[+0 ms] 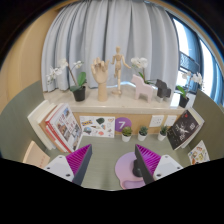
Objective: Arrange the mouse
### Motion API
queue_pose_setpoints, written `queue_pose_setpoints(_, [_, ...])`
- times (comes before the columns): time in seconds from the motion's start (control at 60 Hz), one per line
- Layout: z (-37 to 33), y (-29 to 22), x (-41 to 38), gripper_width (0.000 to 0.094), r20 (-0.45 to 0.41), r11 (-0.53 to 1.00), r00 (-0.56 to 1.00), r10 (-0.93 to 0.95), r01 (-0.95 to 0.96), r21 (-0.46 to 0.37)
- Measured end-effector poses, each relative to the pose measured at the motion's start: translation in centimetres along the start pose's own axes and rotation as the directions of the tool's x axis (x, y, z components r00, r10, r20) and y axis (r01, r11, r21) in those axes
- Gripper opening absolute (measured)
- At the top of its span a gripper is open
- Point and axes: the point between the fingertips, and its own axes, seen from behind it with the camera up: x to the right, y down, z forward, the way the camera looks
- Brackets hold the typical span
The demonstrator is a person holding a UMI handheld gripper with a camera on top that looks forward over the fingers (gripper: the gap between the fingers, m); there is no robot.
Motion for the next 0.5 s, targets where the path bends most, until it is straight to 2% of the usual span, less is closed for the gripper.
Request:
queue_pose_setpoints(0.167, [-3.1, -1.3, -3.2, 0.0867, 0.063, 1.0, 0.998, 0.007, -0.008, 0.025])
queue_pose_setpoints(0.5, [-4.2, 0.1, -4.7, 0.0867, 0.074, 1.0, 0.997, -0.003, 0.002, 0.011])
